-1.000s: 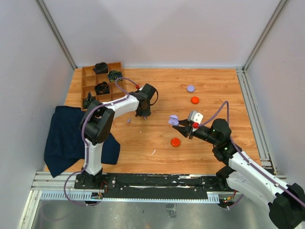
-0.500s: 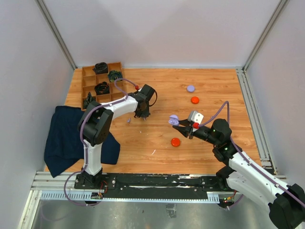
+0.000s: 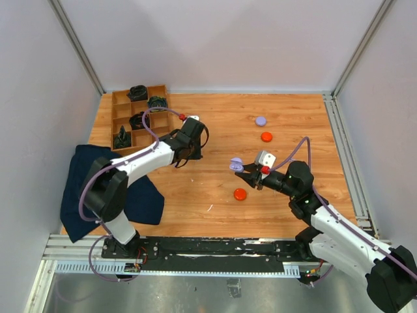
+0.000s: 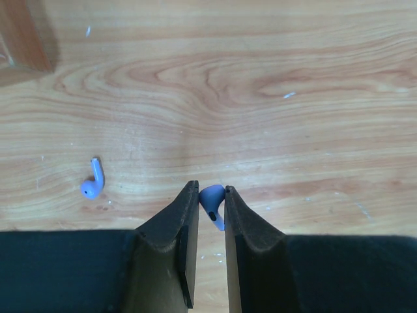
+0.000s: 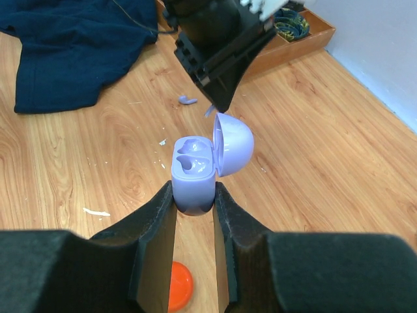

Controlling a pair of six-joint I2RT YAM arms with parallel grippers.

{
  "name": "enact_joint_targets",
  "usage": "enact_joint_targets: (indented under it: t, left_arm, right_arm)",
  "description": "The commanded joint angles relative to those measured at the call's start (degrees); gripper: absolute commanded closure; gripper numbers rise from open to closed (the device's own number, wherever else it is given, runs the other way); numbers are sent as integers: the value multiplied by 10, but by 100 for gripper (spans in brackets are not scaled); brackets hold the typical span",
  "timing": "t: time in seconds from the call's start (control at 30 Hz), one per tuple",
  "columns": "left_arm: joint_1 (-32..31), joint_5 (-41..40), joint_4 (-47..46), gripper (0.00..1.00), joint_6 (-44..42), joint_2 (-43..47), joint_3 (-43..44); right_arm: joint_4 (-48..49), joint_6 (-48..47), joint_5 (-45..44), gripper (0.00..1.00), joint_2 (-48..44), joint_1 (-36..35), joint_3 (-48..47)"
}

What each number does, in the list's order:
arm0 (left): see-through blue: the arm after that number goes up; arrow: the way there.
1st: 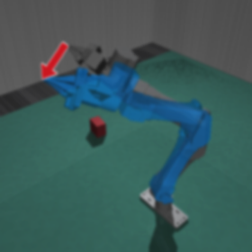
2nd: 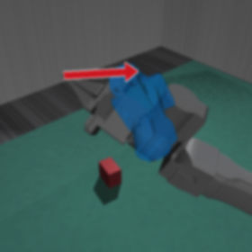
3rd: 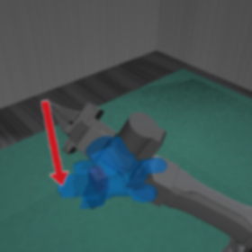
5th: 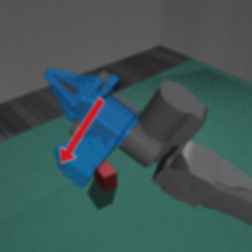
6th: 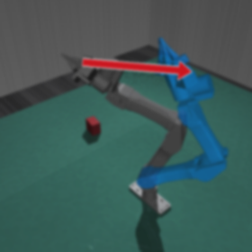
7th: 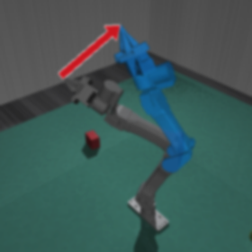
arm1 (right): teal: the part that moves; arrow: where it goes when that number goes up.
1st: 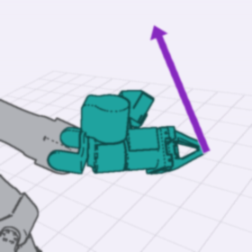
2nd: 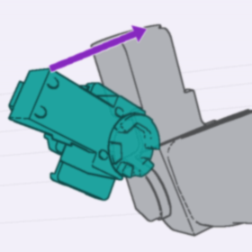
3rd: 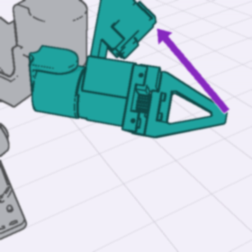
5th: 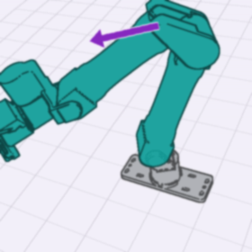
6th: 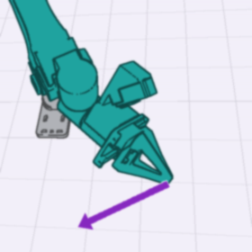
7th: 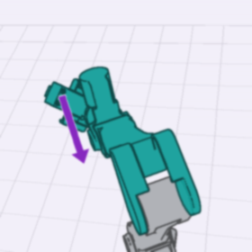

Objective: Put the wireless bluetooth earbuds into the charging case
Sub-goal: Pick up the earbud from the center of the board, then place the earbud in the charging case.

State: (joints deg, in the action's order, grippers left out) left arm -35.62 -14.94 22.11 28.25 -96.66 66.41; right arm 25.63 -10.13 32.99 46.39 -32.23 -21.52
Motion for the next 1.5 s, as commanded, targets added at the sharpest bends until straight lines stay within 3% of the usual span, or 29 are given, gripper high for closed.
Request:
enact_joint_targets:
  t: [0.0,0.53,0.83,1.47]
  left_arm:
    - [-20,-26,-62,85,-19,66,-27]
    - [-138,-89,-244,84,-116,273,-112]
    - [-204,-60,-378,83,-171,356,-188]
    - [-280,36,-516,83,-297,395,-259]
  right_arm:
    - [30,16,7,97,11,-5,-9]
    - [89,47,16,97,52,-5,-22]
    - [161,60,48,96,68,-5,-19]
    - [211,106,154,96,89,-6,-68]
